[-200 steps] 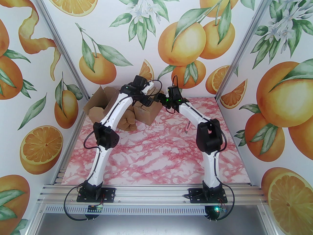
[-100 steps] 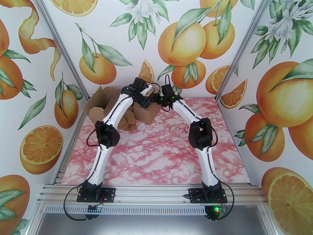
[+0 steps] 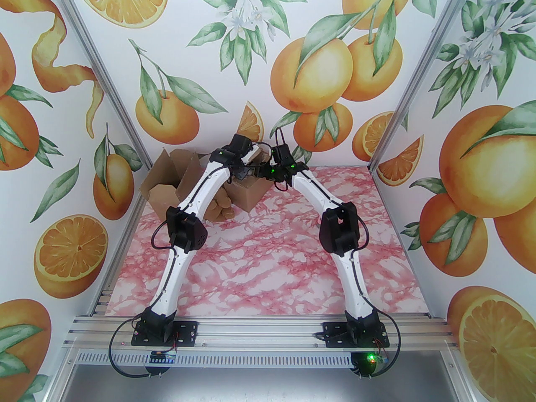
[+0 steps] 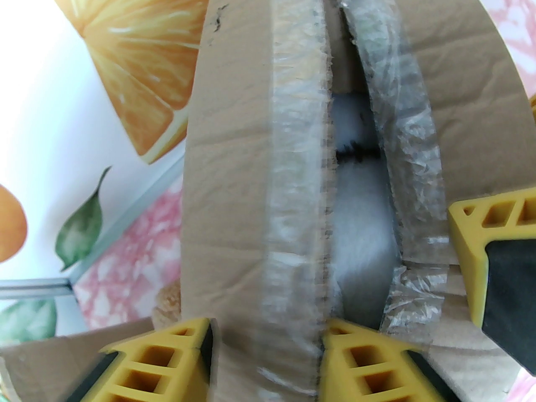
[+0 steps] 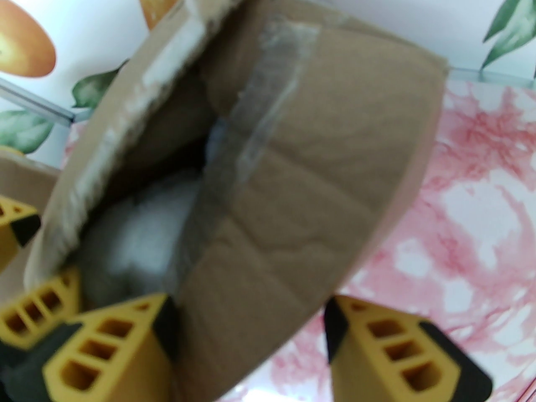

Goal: Unpack the express box

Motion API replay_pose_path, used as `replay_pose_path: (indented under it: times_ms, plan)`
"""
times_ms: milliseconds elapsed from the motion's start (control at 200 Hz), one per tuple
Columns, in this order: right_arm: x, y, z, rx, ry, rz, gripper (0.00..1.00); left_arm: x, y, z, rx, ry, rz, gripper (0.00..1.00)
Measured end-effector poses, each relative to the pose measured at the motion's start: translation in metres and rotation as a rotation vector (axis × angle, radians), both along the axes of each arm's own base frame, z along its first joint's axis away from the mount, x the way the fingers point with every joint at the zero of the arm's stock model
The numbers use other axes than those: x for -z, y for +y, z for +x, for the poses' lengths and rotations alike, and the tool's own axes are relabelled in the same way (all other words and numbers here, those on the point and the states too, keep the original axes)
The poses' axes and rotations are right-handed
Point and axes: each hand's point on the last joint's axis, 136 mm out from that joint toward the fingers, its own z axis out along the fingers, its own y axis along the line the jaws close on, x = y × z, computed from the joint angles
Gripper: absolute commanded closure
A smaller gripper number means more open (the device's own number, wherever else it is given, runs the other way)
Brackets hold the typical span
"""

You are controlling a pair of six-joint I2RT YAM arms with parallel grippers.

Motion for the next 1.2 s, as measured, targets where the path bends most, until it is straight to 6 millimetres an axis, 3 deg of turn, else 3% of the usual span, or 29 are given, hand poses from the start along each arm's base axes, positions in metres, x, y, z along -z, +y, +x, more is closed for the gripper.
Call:
replay_pose_path:
  times_ms: [155, 275, 410, 545, 600, 615, 635, 851, 1016, 1146, 1201]
  plan:
    - [0.003, -0.001, 0.001, 0.004, 0.003, -0.012, 0.38, -0.018, 0.005, 0.003, -0.024, -0.026, -0.07, 0.81]
    - [0.003, -0.004, 0.002, 0.005, 0.002, -0.015, 0.37, -0.038, 0.023, 0.007, -0.059, -0.031, -0.195, 0.89]
    - [0.003, -0.007, 0.004, 0.011, 0.005, -0.009, 0.26, -0.039, 0.044, 0.004, -0.107, 0.045, -0.368, 0.93]
    - [-0.004, -0.013, 0.004, 0.023, 0.005, 0.0, 0.14, -0.039, 0.039, -0.002, -0.12, 0.122, -0.533, 1.0]
    - [-0.011, -0.02, 0.004, 0.039, 0.004, -0.001, 0.12, -0.041, 0.034, -0.006, -0.128, 0.152, -0.592, 1.0]
    - [-0.014, -0.022, 0.004, 0.042, 0.003, -0.005, 0.03, -0.041, 0.033, -0.008, -0.13, 0.161, -0.605, 1.0]
    - [-0.017, -0.026, 0.004, 0.052, 0.007, -0.008, 0.0, -0.042, 0.03, -0.01, -0.135, 0.17, -0.621, 1.0]
    - [-0.066, -0.052, 0.001, 0.119, -0.023, -0.03, 0.0, -0.064, 0.007, -0.041, -0.17, 0.18, -0.704, 1.0]
    - [-0.101, -0.044, -0.017, 0.123, -0.04, -0.045, 0.0, -0.096, -0.024, -0.055, -0.119, 0.102, -0.704, 1.0]
    - [-0.138, -0.032, -0.033, 0.109, -0.082, -0.044, 0.0, -0.105, -0.039, -0.059, -0.108, 0.035, -0.651, 1.0]
    - [-0.145, -0.029, -0.038, 0.105, -0.091, -0.043, 0.0, -0.106, -0.045, -0.06, -0.102, 0.009, -0.619, 1.0]
